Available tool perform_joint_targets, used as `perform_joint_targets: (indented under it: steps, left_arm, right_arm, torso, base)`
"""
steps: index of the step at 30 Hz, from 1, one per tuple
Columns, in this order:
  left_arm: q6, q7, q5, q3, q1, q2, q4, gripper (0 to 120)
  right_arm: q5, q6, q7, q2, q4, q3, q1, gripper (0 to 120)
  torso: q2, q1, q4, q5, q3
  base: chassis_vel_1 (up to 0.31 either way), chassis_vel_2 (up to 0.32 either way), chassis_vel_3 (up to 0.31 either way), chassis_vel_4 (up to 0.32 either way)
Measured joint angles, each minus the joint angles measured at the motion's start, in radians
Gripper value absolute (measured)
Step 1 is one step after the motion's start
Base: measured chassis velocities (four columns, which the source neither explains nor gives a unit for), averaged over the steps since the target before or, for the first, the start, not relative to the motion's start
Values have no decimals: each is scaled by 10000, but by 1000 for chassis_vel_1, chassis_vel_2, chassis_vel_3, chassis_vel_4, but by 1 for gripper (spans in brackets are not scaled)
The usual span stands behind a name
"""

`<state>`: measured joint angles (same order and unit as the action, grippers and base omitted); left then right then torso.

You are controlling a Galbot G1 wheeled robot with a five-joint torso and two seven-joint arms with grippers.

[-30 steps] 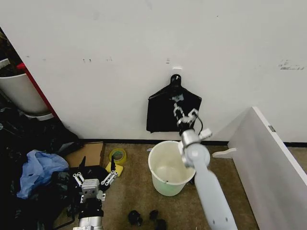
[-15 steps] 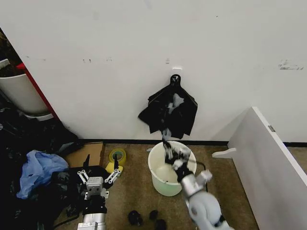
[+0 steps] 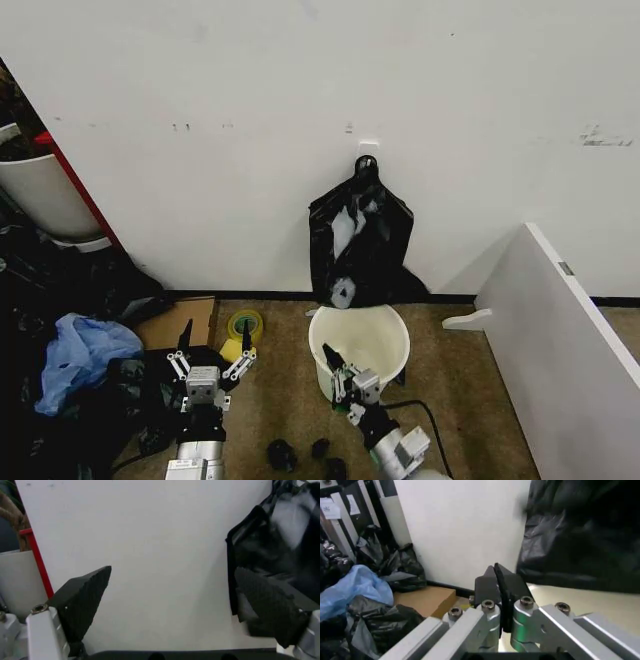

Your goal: Place the garbage bag over the trash bin.

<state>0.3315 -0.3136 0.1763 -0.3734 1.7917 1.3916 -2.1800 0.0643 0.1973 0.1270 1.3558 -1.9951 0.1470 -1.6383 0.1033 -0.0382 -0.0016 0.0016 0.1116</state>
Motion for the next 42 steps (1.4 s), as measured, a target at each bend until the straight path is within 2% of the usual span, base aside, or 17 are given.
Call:
perform_joint_targets:
  steps: [5,10,13,14,15,19,20,21,22,24,26,28,30,31,33,37,42]
  left_arm:
    - [-64,17,-64,67,-117,-195,18,98]
    - [-660,168,-996,274,-592,-887,-99,98]
    - [-1038,288,-1690,410,-1032,-1466,-131,98]
    - [-1228,342,-2068,479,-1305,-1791,-136,98]
    - [-1682,430,-3061,783,-2135,-2592,-89,98]
    - [-1987,636,-4045,1133,-2965,-3479,45,98]
    - [-2032,819,-4573,1291,-3254,-3889,76,98]
    - [-2127,999,-5259,1770,-3734,-4396,244,98]
    - [-2127,999,-5259,1770,-3734,-4396,244,98]
    - [-2258,1074,-5870,2513,-4600,-4846,623,98]
    - [-2295,1079,-6309,3689,-6204,-5189,1445,98]
    - [-2266,1050,-6603,4340,-7591,-5175,2174,98]
    - [-2104,1014,-6769,4954,-8807,-4949,3048,98]
    - [-2104,1014,-6769,4954,-8807,-4949,3048,98]
    - [-1991,976,-6790,5472,-9685,-4549,3838,98]
    - [-1811,913,-6777,6146,-10588,-3828,4884,97]
    - [-1689,935,-6690,6724,-11120,-3266,5676,97]
  right_arm:
    - [-18,31,-126,45,0,46,-17,0]
    - [341,-85,-415,231,-121,255,86,0]
    - [651,-165,-639,245,-180,385,169,8]
    - [812,-205,-733,237,-212,477,229,15]
    - [1205,-329,-980,248,-351,699,305,22]
    - [1886,-659,-1315,213,-530,910,579,31]
    - [2312,-867,-1446,148,-597,961,852,36]
    - [2622,-972,-1518,142,-719,1116,907,43]
    - [2622,-972,-1518,142,-719,1116,907,43]
    - [2822,-1006,-1566,167,-838,1305,863,50]
    - [2922,-970,-1597,245,-936,1531,688,59]
    - [2923,-904,-1632,331,-941,1676,597,68]
    - [2919,-840,-1646,432,-946,1844,469,77]
    - [2919,-840,-1646,432,-946,1844,469,77]
    - [2916,-803,-1647,500,-987,2011,364,85]
    - [2946,-777,-1647,549,-1076,2225,240,98]
    - [3022,-775,-1648,575,-1180,2329,189,100]
  torso:
    - [0,0,-6,-3,0]
    - [0,0,-5,18,1]
    - [-1,-1,-6,20,1]
    - [0,-1,-2,17,1]
    - [0,-2,-2,17,1]
    - [-1,-2,-16,7,2]
    - [-1,-2,2,16,2]
    - [0,-2,4,20,2]
    - [0,-2,4,20,2]
    - [-1,-3,4,3,3]
    - [-2,-2,-4,12,3]
    - [-1,-3,-12,6,2]
    - [-1,-3,-6,22,3]
    - [-1,-3,-6,22,3]
    - [-1,-3,-6,5,3]
    - [-1,-3,-6,10,2]
    - [-1,-3,-5,11,2]
  base:
    - [0,0,0,0]
    - [0,0,0,0]
    - [0,0,0,0]
    - [0,0,0,0]
    - [0,0,0,0]
    - [0,0,0,0]
    - [0,0,0,0]
    - [0,0,0,0]
    - [0,0,0,0]
    - [0,0,0,0]
    - [0,0,0,0]
    - [0,0,0,0]
    - [0,0,0,0]
    - [0,0,0,0]
    - [0,0,0,0]
    - [0,0,0,0]
    - [0,0,0,0]
